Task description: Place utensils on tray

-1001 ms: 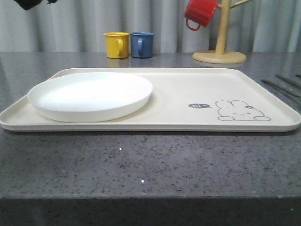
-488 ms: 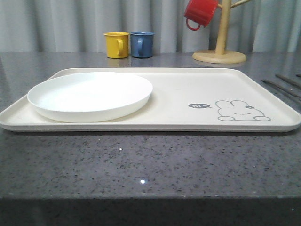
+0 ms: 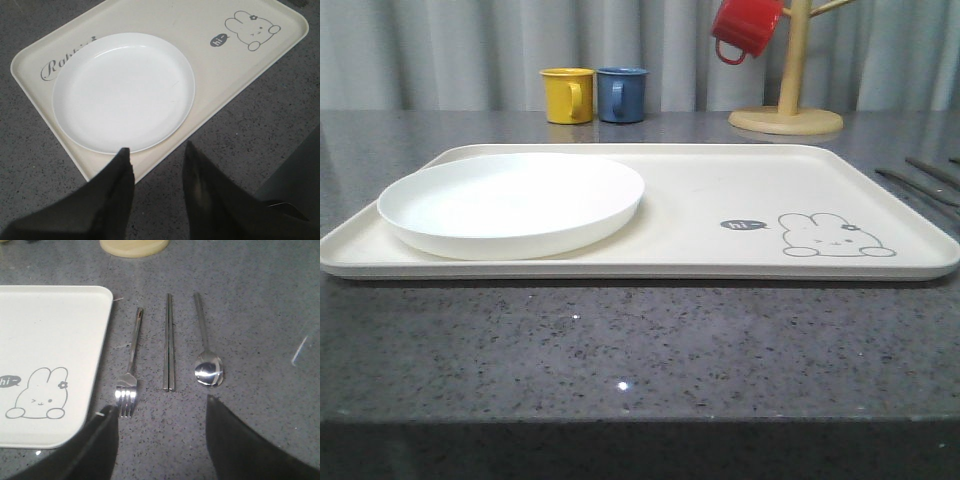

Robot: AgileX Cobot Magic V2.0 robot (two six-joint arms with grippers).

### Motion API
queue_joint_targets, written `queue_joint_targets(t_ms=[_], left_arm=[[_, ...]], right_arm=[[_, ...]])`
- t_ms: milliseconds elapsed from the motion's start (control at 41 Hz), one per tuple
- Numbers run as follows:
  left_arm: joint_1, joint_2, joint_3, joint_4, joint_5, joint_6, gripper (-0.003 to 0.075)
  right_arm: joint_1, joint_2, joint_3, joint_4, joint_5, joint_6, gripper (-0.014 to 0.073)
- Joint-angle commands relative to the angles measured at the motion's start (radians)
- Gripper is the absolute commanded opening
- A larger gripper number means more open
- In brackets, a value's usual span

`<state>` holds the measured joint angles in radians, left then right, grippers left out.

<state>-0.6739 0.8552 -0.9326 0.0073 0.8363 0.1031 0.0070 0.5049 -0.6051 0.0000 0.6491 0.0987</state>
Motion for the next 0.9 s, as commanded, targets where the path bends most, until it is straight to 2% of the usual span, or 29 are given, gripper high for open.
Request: queue_joint_targets(t_ms=[0, 244, 342, 561, 879], left_arm=[[-0.009, -0.002, -0.025, 0.000, -0.071, -0.011, 0.0230], [-0.009, -0.002, -0.025, 0.000, -0.071, -0.011, 0.0230], [-0.009, -0.002, -0.025, 0.000, -0.071, -0.011, 0.0230], [-0.009, -0.002, -0.025, 0.000, -0.071, -0.011, 0.0230], [-0.009, -0.002, -0.025, 0.000, -0.071, -0.011, 0.0230]], right_arm=[[0.000, 0.010, -0.035, -0.007, -0.074, -0.005, 0.0425], [0.000, 0.024, -0.037, 0.000, -0.116, -0.006, 0.0425], [0.003, 0.079, -0.069, 0.009, -0.060, -0.043, 0.0425], [0.070, 0.324, -0.238, 0.060, 0.179, -0.082, 0.0425], [0.097, 0.703, -0.461, 0.041, 0.271, -0.081, 0.0411]])
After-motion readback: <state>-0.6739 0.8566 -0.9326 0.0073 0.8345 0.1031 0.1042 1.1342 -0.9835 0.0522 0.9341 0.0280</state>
